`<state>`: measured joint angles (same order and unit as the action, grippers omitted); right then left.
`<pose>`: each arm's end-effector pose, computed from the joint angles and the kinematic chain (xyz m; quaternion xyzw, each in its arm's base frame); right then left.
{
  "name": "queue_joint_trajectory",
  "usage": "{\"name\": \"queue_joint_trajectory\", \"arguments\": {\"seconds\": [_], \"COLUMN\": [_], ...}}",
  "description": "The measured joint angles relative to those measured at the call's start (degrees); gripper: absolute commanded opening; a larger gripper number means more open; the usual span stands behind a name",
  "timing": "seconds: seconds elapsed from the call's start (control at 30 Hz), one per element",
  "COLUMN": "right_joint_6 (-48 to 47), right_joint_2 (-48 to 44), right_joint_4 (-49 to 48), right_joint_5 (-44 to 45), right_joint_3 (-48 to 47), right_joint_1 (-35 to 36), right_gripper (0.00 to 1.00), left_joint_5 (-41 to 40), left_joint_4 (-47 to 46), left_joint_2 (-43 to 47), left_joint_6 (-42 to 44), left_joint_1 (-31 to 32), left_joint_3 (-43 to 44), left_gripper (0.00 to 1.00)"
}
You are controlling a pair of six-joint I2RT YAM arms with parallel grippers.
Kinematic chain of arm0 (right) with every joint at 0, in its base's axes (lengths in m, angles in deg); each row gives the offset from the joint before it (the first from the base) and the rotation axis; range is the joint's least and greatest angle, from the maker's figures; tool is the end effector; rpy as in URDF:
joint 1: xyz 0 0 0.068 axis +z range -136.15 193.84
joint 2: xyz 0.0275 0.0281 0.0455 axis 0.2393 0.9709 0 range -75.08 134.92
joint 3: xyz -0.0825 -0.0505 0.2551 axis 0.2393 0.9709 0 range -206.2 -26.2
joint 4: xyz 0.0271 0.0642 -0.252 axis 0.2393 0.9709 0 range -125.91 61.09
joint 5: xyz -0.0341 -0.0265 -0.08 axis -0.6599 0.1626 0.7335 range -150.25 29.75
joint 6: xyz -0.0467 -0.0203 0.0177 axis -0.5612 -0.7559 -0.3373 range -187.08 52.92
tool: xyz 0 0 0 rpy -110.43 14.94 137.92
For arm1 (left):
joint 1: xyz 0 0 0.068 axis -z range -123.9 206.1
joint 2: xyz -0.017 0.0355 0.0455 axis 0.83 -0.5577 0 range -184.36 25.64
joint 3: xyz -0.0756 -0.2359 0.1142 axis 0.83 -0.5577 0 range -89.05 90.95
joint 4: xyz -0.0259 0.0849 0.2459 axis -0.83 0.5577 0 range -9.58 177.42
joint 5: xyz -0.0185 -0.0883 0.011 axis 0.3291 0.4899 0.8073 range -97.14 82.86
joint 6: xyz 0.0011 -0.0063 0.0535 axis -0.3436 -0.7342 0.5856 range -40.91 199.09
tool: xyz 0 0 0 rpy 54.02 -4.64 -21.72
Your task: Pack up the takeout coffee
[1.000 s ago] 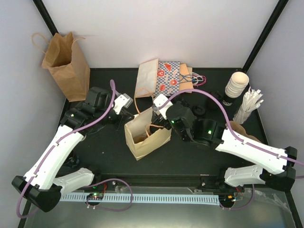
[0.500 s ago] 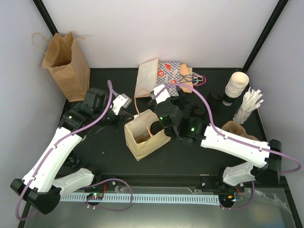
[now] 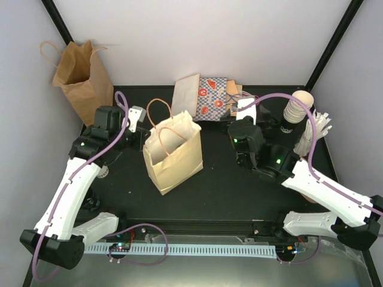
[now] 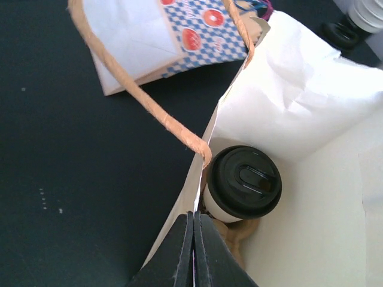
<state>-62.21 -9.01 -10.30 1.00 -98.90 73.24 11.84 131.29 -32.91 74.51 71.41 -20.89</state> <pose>0.1467 0.1868 0.4131 -0.0578 0.7582 -0.0853 0.6438 0.1847 -0.0625 0.3677 0.1518 0.8881 -0.2182 0.3750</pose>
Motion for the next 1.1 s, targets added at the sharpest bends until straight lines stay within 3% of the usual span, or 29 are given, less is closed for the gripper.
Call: {"name": "queue_joint_trajectory", "arguments": {"seconds": [0.3, 0.6, 0.77, 0.83, 0.9, 1.1], "right_joint_6": [11.34, 15.06, 17.11, 17.86, 18.25, 18.45], "right_joint_2": [-3.65, -4.13, -2.71, -1.86, -1.07, -0.07], "right_joint_4": [15.15, 20.0, 22.51, 23.54, 24.28, 25.53], "right_joint_5": [-6.93, -11.93, -19.28, -22.01, -23.93, -27.17], "right_joint_3": [1.03, 5.62, 5.9, 5.9, 5.9, 5.92], "right_joint_1": [-5.84, -6.82, -11.15, -12.39, -12.83, -13.18], "right_gripper": [1.0, 1.0, 1.0, 1.0, 1.0, 1.0], "left_joint_5": [-1.6, -1.66, -1.01, -0.79, -0.85, -4.68], "left_joint_4": [-5.86, -12.37, -14.64, -15.15, -15.26, -14.73], "left_joint_2": [-3.3, -4.96, -4.96, -4.83, -4.7, -2.38], "left_joint_6": [-1.27, -1.92, -1.92, -1.97, -1.73, -1.38], "left_joint_1": [-9.05, -17.42, -18.27, -18.27, -18.25, -18.36], "left_joint_3": [-0.94, -0.94, -1.18, -1.73, -2.19, -3.06], "left_gripper": [0.02, 0.02, 0.09, 0.18, 0.39, 0.78]}}
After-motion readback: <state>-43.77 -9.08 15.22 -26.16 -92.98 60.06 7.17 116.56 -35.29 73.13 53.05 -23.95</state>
